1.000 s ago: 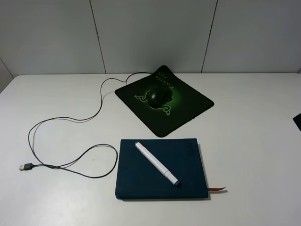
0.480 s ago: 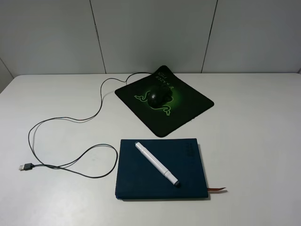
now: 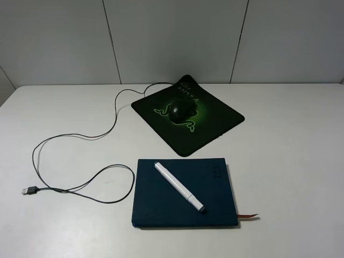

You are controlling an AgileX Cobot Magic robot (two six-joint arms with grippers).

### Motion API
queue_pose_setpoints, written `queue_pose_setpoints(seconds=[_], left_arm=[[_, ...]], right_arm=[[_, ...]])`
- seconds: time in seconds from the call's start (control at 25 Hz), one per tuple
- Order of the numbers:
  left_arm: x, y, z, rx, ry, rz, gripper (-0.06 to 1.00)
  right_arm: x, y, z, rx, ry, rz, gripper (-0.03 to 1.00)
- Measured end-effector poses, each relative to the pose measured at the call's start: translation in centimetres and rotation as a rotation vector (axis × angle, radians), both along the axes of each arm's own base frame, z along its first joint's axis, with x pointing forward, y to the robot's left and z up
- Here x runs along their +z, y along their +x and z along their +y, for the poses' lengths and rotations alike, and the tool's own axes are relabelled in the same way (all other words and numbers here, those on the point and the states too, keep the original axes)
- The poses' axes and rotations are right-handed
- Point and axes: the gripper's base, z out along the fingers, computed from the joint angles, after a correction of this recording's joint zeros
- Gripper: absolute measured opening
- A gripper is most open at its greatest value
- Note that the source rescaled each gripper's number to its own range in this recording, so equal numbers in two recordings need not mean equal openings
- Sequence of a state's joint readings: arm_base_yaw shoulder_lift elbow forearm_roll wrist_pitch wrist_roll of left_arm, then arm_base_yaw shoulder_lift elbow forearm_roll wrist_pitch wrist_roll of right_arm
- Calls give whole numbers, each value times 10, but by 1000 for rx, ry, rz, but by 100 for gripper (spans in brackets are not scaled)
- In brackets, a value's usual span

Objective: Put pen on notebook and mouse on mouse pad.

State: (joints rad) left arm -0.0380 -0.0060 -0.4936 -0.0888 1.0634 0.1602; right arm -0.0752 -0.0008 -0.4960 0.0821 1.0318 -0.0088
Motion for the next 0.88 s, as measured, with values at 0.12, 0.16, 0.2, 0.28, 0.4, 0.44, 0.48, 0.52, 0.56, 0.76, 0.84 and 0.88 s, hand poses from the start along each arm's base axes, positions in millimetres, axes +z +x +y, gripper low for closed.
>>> queue_pose_setpoints(seconds=[0.12,0.16,0.2,0.28,0.4,0.44,0.48,0.52,0.56,0.76,0.84,0.88], left_arm=[[0,0,0,0,0,0,100],[0,0,0,0,0,0,100],[0,0,0,0,0,0,100],[0,0,0,0,0,0,100],[0,0,0,0,1,0,100],[0,0,0,0,1,0,100],[0,0,0,0,1,0,100],[0,0,0,0,1,0,100],[0,0,0,0,1,0,100],[0,0,0,0,1,0,100],[0,0,0,0,1,0,100],[0,0,0,0,1,0,100]], right_arm=[[0,0,0,-7,0,-6,100],[-1,0,0,-8,-3,-6,100],[-1,0,0,-14,3,-5,100],[-1,0,-1,-23,0,-5,100],[-1,0,-2,-33,2,-4,100],[-1,0,-2,-37,2,-4,100],[-1,0,-3,-42,3,-4,100],[-1,0,-3,-45,1,-4,100],[-1,0,-3,-46,-1,-4,100],[-1,0,-3,-48,1,-4,100],[-1,0,-3,-48,1,-4,100],[-1,0,-3,-48,1,-4,100]])
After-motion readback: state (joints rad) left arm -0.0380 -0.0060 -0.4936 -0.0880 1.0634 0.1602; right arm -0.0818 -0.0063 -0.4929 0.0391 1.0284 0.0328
